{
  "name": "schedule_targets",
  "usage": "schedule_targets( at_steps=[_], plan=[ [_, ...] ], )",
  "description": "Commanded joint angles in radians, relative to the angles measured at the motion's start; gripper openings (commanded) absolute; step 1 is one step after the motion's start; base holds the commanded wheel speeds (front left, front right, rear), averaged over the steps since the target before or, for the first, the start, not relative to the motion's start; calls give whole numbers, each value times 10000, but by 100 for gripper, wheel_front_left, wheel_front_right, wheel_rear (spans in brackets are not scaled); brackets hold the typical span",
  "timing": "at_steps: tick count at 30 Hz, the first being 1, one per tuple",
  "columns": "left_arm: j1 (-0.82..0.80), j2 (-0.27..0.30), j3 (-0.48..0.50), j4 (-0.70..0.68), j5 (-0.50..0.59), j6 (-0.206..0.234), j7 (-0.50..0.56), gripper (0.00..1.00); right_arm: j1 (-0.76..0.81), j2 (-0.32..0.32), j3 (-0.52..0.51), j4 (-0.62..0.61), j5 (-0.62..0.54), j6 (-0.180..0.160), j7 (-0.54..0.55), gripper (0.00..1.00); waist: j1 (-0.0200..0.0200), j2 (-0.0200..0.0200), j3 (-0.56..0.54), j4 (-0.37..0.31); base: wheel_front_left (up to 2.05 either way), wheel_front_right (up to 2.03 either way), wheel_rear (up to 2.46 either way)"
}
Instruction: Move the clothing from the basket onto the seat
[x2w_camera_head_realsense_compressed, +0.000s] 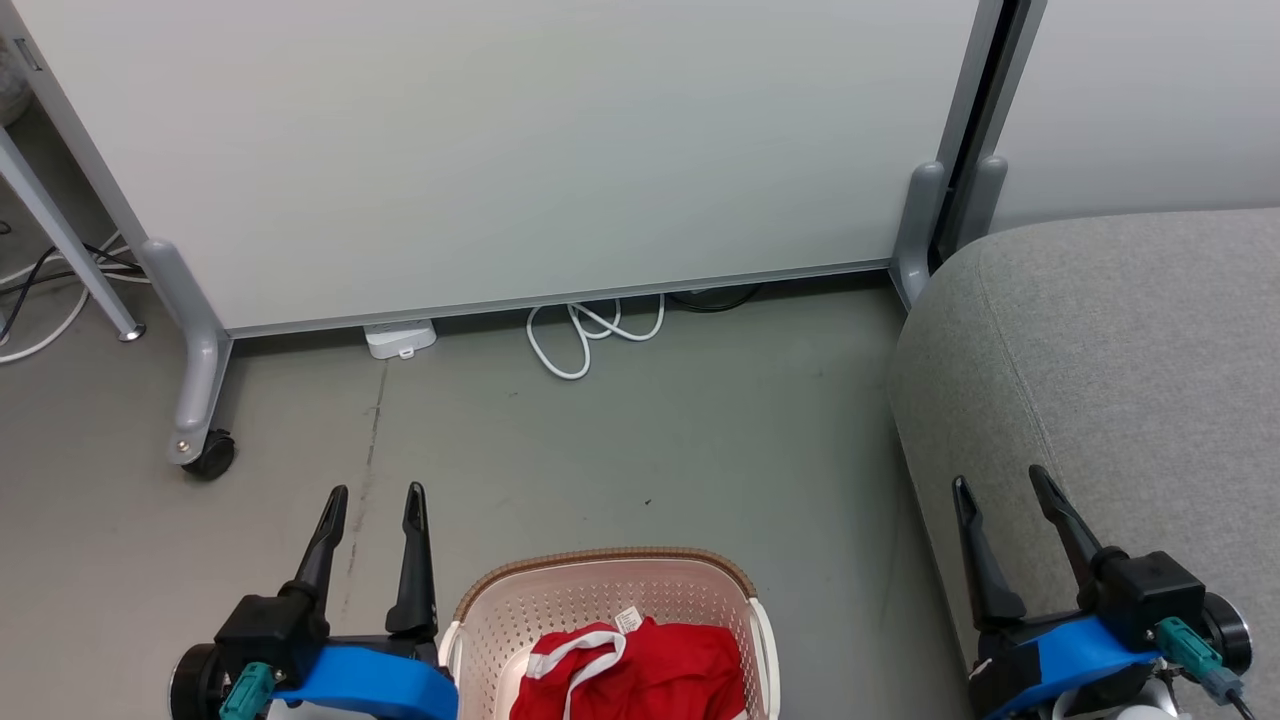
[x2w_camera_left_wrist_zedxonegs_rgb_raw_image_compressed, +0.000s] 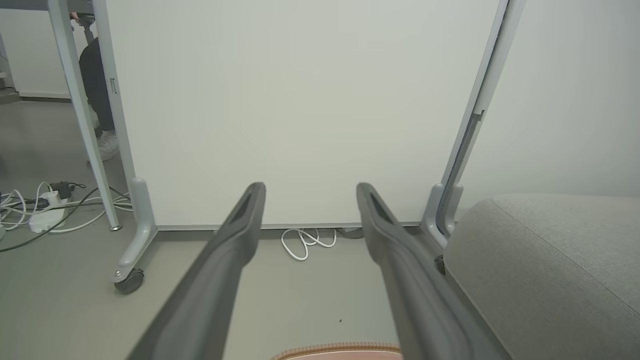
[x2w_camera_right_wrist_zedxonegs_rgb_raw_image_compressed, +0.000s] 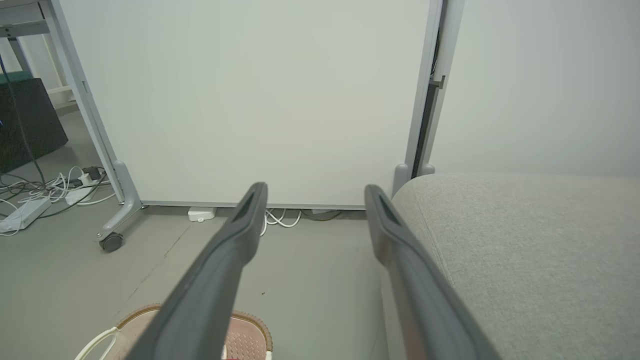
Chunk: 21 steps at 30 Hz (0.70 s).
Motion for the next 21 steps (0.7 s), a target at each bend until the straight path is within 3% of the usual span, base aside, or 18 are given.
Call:
schedule_targets(
  at_steps=[1,10,21],
  plan=[
    [19,-1,-2,-13,127,-50,-87,100,42,-63,9,-61,-134,23,-75,100,0,-1,0,0,0,0,0],
    [35,-59,9,-8,753,-96,-241,100,50,-67,47,-73,-765,24,-216,100,0,-1,-1,20,0,0,0],
    [83,-122,117,10,769,-169,-240,100,67,-67,30,-34,-709,24,-232,100,0,-1,-9,31,0,0,0]
  ],
)
